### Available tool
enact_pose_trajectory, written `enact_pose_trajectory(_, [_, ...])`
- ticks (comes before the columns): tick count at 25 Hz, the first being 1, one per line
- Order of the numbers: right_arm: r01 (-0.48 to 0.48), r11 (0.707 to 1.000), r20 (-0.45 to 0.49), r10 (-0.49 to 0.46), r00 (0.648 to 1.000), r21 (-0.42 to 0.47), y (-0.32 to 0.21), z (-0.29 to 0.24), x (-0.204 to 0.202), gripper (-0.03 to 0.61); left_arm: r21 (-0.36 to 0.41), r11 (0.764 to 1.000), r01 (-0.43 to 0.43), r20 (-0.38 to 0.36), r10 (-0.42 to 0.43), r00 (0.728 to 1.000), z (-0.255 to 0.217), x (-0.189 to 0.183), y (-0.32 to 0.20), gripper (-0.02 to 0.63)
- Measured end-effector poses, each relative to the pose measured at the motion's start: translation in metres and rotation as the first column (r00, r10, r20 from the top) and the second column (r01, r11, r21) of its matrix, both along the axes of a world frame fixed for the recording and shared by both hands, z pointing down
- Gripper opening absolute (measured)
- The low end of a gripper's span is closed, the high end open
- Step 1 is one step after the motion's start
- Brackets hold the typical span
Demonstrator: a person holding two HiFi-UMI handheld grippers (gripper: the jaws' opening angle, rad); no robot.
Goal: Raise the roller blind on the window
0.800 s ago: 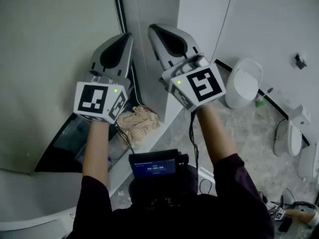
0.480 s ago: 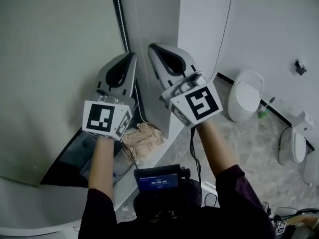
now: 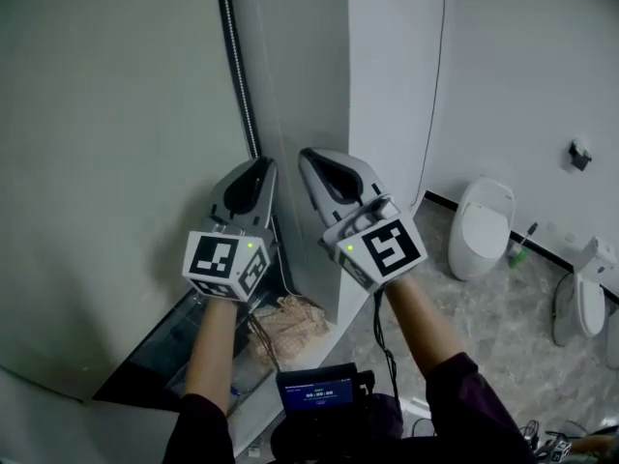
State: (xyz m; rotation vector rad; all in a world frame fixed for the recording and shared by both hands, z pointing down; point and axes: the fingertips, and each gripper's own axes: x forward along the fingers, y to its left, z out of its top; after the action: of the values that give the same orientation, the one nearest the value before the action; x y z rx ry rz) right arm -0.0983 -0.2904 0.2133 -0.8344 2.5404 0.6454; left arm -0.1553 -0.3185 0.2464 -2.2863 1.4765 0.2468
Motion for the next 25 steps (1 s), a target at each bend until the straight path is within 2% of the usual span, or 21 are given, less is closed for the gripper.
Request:
enact_pose_trajectory(2, [0.004,1.000,0.004,-0.004,1.000,0.019,0.003,-0.005,0.002,0.006,-0.021,1.000,-0.001,-0.017,0.001,1.000,-0.006,-0.003,-0.013,0.015])
enact_pose_trajectory(6, [-0.004,1.000,0.016,0.003,1.000,0.014,-0.004,-0.025,0.023,0.006,-0.086,0.996,-0.011,-0.044,0.007,0.999,-0.038,0.004,-0.072,0.141])
enact_pose_trajectory(8, [-0.028,1.000,-0.008,0.028,1.000,0.013,-0.010,-0.025,0.027,0.006,-0.120,0.993,-0.010,-0.054,0.004,0.999,-0.055,0.003,-0.104,0.156])
enact_pose_trajectory(12, [-0.066,0.998,-0.024,0.066,0.998,0.005,-0.017,-0.020,0.031,0.006,-0.145,0.989,0.015,-0.055,-0.023,0.998,-0.088,-0.004,-0.146,0.156])
enact_pose_trajectory(15, [-0.091,0.996,-0.030,0.091,0.995,0.002,-0.016,-0.012,0.038,0.006,-0.126,0.992,0.028,-0.087,-0.039,0.995,-0.101,-0.010,-0.145,0.155])
enact_pose_trajectory(16, [-0.097,0.995,-0.030,0.097,0.995,0.002,-0.013,-0.009,0.041,0.006,-0.116,0.992,0.042,-0.086,-0.052,0.995,-0.102,-0.011,-0.140,0.136])
enact_pose_trajectory(18, [-0.102,0.995,-0.021,0.102,0.995,0.002,-0.008,-0.009,0.046,0.006,-0.103,0.993,0.064,-0.074,-0.072,0.995,-0.102,-0.010,-0.131,0.033])
enact_pose_trajectory(25, [-0.091,0.995,0.002,0.091,0.996,-0.028,-0.025,-0.028,0.036,0.006,-0.099,0.995,0.033,-0.051,-0.038,0.998,-0.100,-0.011,-0.127,0.021])
